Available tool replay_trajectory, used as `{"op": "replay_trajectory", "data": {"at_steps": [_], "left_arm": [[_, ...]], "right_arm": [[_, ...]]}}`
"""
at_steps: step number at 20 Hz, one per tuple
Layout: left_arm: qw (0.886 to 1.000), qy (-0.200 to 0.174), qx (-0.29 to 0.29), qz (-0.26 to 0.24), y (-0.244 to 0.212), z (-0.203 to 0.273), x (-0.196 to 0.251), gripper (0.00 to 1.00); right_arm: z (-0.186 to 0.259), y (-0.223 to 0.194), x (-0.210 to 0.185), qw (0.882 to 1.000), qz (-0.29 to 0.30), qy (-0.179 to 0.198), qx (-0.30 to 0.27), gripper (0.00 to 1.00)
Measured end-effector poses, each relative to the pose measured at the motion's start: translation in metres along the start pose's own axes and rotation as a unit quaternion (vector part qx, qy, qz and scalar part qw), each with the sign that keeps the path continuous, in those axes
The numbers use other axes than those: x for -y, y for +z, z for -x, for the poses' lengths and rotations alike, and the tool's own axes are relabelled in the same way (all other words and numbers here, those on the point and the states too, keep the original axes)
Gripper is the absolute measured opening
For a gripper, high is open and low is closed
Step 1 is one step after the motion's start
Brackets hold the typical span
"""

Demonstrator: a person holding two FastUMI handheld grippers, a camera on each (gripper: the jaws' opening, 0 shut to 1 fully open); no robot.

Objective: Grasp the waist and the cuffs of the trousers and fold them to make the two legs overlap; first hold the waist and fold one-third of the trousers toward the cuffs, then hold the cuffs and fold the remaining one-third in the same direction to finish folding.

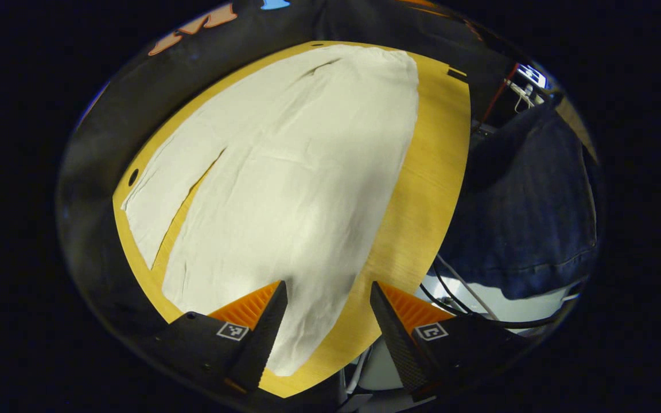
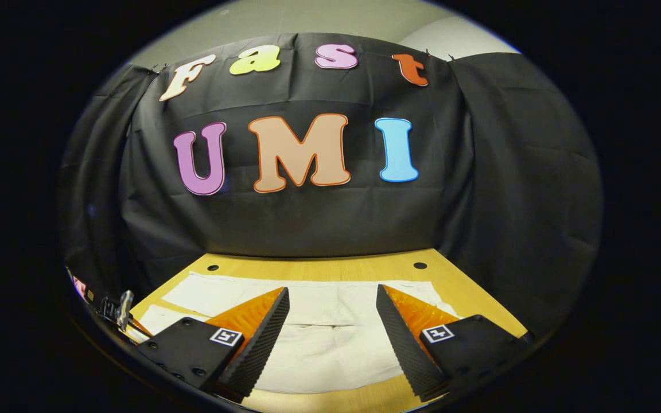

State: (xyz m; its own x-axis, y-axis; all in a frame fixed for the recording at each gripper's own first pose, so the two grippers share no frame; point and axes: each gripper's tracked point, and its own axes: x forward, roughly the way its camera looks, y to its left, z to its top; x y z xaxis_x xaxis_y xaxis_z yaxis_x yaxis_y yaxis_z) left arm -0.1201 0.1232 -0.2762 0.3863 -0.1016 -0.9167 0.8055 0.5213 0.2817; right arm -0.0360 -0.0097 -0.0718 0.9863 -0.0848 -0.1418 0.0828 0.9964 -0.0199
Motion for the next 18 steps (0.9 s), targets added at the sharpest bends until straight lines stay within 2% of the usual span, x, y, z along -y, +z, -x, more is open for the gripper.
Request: {"op": "replay_trajectory", "data": {"at_steps": [3,8,11,15,18], "left_arm": [[1.0,-0.002,-0.022,-0.011,-0.009,-0.009,-0.001,0.83],[0.999,-0.011,-0.045,-0.01,-0.013,-0.015,-0.008,0.8],[0.997,-0.032,-0.067,-0.004,-0.014,-0.018,-0.006,0.77],[0.994,-0.041,-0.097,-0.031,-0.014,-0.018,-0.007,0.74],[0.991,-0.04,-0.122,-0.039,-0.013,-0.019,-0.011,0.6]], "right_arm": [[-0.003,0.0,0.005,1.0,0.004,-0.003,-0.006,0.98],[-0.01,-0.007,0.011,1.0,0.009,-0.002,-0.015,0.98],[-0.018,-0.011,0.016,0.999,0.023,-0.002,-0.023,0.98],[-0.026,-0.007,0.02,0.999,0.021,0.005,-0.024,0.98],[-0.032,-0.008,0.022,0.999,0.024,0.015,-0.029,0.98]]}}
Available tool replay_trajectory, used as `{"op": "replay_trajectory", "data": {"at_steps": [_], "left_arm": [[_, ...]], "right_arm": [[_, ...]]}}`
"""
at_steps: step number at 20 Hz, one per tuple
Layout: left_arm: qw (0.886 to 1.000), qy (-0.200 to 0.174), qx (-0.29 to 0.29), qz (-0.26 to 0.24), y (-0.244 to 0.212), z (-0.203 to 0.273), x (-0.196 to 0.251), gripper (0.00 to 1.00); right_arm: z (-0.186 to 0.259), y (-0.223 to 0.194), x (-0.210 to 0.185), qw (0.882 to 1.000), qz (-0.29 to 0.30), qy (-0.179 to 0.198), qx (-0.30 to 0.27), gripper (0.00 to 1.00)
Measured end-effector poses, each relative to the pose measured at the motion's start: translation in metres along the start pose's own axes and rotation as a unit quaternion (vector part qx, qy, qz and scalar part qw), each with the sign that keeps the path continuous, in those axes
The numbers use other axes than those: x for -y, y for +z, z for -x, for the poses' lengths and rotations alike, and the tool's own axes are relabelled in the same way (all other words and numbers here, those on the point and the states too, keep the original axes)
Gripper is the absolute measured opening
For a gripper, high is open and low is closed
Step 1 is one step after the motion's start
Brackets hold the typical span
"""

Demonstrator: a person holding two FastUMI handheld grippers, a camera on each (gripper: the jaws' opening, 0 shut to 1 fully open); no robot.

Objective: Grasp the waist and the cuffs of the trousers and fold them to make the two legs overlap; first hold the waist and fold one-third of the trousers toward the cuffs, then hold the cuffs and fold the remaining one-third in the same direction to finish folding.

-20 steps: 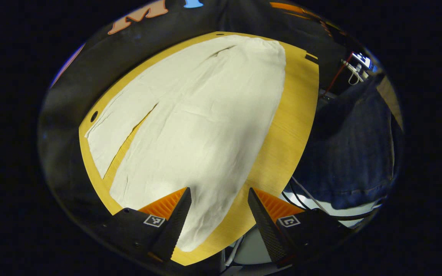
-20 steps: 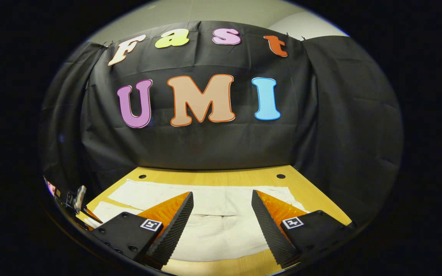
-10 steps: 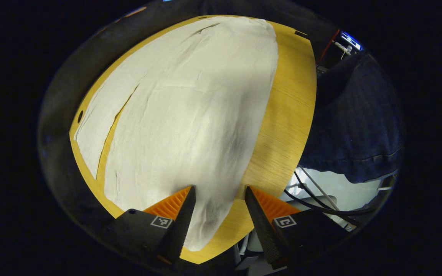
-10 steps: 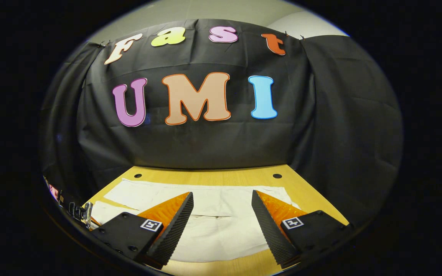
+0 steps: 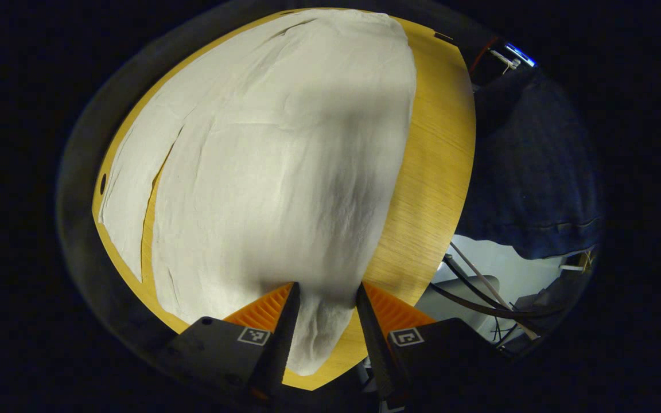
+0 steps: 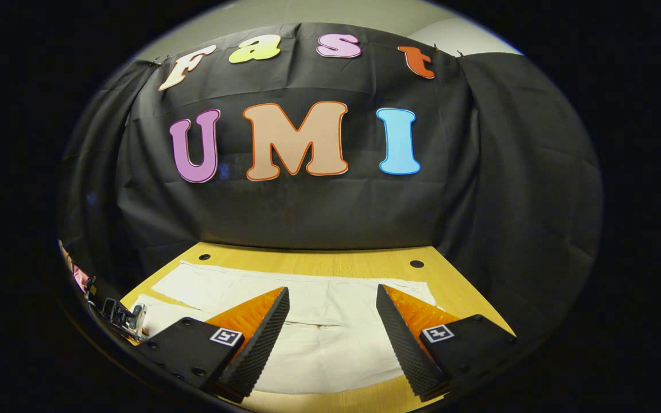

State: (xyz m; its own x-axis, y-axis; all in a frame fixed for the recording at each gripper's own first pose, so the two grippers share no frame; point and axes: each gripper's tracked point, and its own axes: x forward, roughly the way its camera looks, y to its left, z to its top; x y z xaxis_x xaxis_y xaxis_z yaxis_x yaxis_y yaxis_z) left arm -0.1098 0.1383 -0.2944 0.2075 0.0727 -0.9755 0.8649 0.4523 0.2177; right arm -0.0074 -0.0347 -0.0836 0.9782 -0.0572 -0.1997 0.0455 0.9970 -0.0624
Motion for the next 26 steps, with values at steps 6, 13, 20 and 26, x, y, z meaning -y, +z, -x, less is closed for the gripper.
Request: {"op": "replay_trajectory", "data": {"at_steps": [6,13,20,26], "left_arm": [[1.0,0.022,-0.021,-0.001,0.004,-0.002,-0.014,0.03],[0.999,0.026,-0.018,0.007,0.005,-0.003,-0.019,0.0],[1.0,0.016,-0.021,0.018,0.005,-0.003,-0.019,0.0],[0.999,0.007,-0.026,0.035,0.006,-0.004,-0.019,0.0]], "right_arm": [[-0.013,0.001,-0.001,0.999,0.016,0.041,-0.014,0.98],[-0.029,-0.031,0.0,0.99,0.049,0.113,-0.065,0.97],[-0.039,-0.116,0.048,0.953,0.186,0.173,-0.165,0.97],[-0.039,-0.193,0.095,0.894,0.282,0.216,-0.273,0.98]]}}
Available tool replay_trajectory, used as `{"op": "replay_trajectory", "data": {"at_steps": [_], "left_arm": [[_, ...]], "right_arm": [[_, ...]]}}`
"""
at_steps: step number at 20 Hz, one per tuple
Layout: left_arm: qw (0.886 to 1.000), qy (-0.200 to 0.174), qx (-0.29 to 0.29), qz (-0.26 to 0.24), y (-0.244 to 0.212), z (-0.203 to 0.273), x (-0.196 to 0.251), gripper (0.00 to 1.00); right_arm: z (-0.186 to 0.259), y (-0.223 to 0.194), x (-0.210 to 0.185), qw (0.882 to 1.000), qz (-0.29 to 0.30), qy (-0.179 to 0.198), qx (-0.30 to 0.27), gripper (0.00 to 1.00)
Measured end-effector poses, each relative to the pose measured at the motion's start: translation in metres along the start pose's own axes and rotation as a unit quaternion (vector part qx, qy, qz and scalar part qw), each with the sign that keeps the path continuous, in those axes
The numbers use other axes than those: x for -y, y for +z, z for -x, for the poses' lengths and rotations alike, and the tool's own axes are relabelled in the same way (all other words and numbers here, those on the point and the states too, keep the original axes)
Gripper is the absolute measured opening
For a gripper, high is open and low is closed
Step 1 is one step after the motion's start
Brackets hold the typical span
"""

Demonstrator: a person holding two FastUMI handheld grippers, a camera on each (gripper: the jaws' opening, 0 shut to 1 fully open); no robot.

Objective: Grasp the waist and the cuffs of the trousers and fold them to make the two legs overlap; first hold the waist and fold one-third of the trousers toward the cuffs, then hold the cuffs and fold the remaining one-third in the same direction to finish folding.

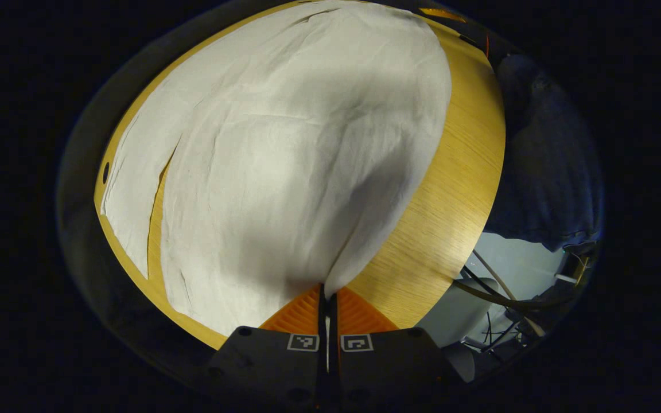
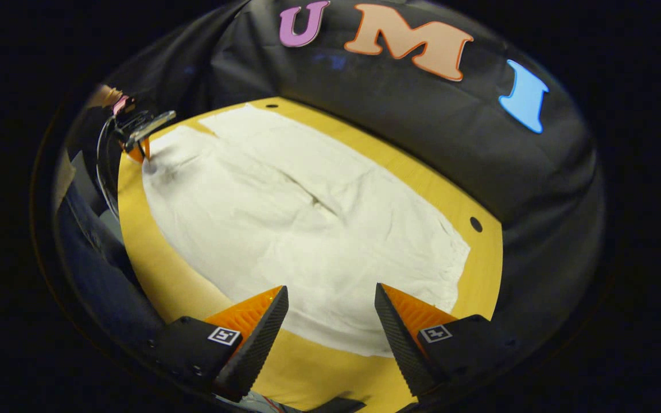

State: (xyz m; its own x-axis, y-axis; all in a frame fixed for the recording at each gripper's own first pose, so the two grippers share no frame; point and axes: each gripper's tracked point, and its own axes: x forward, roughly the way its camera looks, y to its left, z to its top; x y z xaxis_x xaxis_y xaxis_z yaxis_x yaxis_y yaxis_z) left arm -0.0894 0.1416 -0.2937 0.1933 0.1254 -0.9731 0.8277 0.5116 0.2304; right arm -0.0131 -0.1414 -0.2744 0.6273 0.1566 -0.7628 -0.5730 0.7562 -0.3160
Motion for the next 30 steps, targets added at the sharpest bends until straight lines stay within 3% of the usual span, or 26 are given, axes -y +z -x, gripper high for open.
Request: {"op": "replay_trajectory", "data": {"at_steps": [6,13,17,18,20,21,22,25,26,27,28,30], "left_arm": [[1.0,0.001,-0.008,0.001,-0.001,0.0,0.0,0.0],[1.0,0.002,-0.012,0.009,-0.001,0.0,-0.001,0.0],[1.0,-0.006,-0.018,0.003,0.0,0.0,0.0,0.0],[1.0,-0.009,-0.022,0.002,0.0,0.0,0.0,0.0],[0.999,-0.015,-0.03,0.001,0.0,0.001,0.001,0.0],[0.999,-0.017,-0.034,-0.001,0.0,0.001,0.0,0.0],[0.999,-0.021,-0.039,-0.004,0.0,0.001,0.002,0.0],[0.998,-0.033,-0.051,-0.016,0.002,0.001,0.005,0.0],[0.998,-0.037,-0.055,-0.019,0.003,0.001,0.006,0.0],[0.997,-0.042,-0.056,-0.019,0.005,0.001,0.007,0.0],[0.997,-0.046,-0.057,-0.014,0.008,0.001,0.008,0.0],[0.997,-0.057,-0.056,-0.003,0.013,0.0,0.012,0.0]], "right_arm": [[-0.019,-0.059,-0.011,0.988,0.06,0.084,-0.113,0.99],[-0.034,-0.082,-0.031,0.97,0.114,0.133,-0.17,0.98],[-0.033,-0.079,-0.031,0.968,0.115,0.134,-0.179,0.92],[-0.032,-0.081,-0.031,0.967,0.112,0.132,-0.186,0.84],[-0.031,-0.081,-0.031,0.966,0.111,0.129,-0.197,0.88],[-0.031,-0.079,-0.03,0.965,0.111,0.125,-0.201,0.78],[-0.033,-0.08,-0.028,0.965,0.11,0.123,-0.204,0.77],[-0.033,-0.079,-0.024,0.965,0.115,0.111,-0.209,0.49],[-0.036,-0.08,-0.021,0.965,0.121,0.104,-0.207,0.46],[-0.037,-0.076,-0.017,0.967,0.129,0.091,-0.201,0.35],[-0.037,-0.078,-0.017,0.967,0.133,0.088,-0.2,0.15],[-0.036,-0.078,-0.016,0.966,0.144,0.084,-0.196,0.1]]}}
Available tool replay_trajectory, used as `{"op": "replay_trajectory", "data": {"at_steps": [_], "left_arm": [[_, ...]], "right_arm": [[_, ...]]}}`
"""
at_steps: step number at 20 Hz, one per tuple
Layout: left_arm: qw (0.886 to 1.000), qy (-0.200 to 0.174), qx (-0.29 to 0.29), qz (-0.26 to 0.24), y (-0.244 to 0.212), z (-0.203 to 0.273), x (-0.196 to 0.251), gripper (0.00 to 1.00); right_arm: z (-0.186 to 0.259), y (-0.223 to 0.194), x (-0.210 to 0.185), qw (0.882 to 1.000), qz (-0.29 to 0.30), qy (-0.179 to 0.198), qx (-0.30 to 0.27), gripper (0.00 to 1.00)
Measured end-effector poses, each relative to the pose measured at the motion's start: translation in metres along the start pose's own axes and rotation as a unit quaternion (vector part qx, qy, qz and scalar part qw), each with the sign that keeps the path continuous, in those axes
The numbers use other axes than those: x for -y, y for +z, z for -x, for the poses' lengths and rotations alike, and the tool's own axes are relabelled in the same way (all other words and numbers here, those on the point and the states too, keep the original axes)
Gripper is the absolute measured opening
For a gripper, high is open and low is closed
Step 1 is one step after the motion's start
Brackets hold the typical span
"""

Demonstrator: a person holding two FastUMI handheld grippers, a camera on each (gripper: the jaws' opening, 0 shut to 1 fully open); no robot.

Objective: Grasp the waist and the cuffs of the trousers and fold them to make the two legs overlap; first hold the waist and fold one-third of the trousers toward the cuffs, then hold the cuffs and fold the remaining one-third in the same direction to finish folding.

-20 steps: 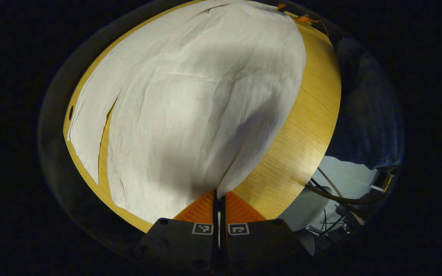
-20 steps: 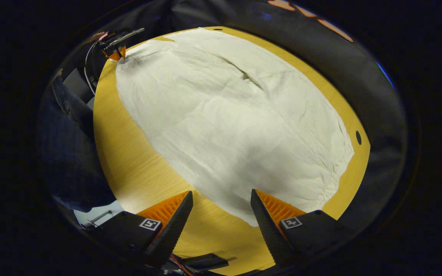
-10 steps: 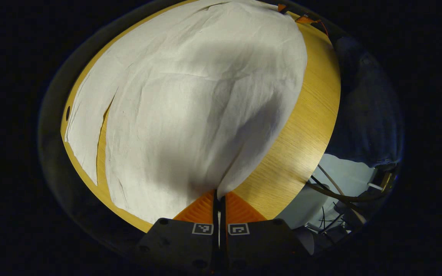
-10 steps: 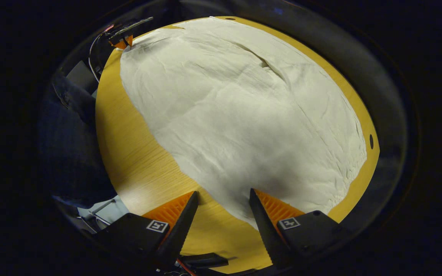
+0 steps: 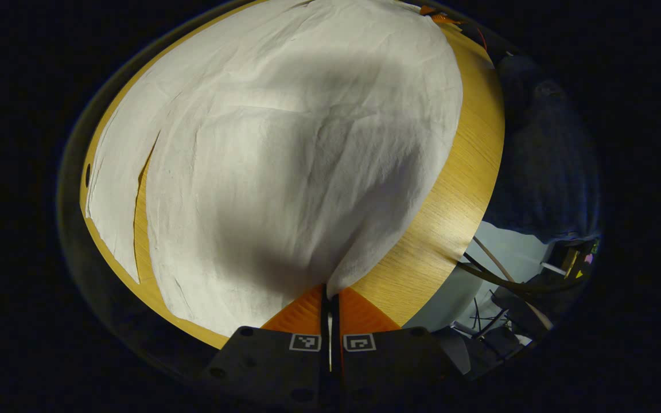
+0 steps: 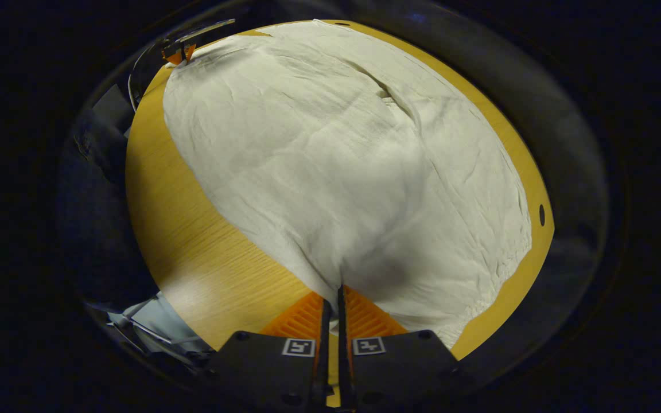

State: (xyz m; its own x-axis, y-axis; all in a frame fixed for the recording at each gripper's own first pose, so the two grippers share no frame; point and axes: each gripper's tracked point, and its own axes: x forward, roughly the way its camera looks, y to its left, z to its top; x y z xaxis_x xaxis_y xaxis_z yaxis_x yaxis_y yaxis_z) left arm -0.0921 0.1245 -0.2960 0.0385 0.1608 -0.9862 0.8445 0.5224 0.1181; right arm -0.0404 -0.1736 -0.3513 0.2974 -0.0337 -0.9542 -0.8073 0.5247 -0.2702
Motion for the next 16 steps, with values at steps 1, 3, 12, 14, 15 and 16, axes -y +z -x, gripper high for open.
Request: {"op": "replay_trajectory", "data": {"at_steps": [1,3,12,14,15,16], "left_arm": [[1.0,-0.004,0.002,0.004,0.003,0.0,0.002,0.0],[1.0,-0.004,0.005,0.003,0.011,-0.001,0.007,0.0],[0.998,0.054,0.032,0.013,0.066,0.013,0.009,0.0],[0.994,0.089,0.054,0.025,0.092,0.037,-0.007,0.0],[0.991,0.109,0.068,0.038,0.107,0.05,-0.018,0.0],[0.987,0.131,0.083,0.05,0.123,0.065,-0.032,0.0]], "right_arm": [[0.003,0.003,0.0,1.0,0.002,-0.002,0.001,0.08],[0.002,0.0,0.0,1.0,-0.001,-0.005,-0.003,0.06],[0.014,0.003,0.009,0.996,-0.082,-0.022,0.004,0.06],[0.023,0.013,0.019,0.992,-0.114,-0.042,0.028,0.06],[0.029,0.018,0.026,0.989,-0.131,-0.053,0.038,0.05],[0.035,0.022,0.033,0.985,-0.152,-0.063,0.047,0.05]]}}
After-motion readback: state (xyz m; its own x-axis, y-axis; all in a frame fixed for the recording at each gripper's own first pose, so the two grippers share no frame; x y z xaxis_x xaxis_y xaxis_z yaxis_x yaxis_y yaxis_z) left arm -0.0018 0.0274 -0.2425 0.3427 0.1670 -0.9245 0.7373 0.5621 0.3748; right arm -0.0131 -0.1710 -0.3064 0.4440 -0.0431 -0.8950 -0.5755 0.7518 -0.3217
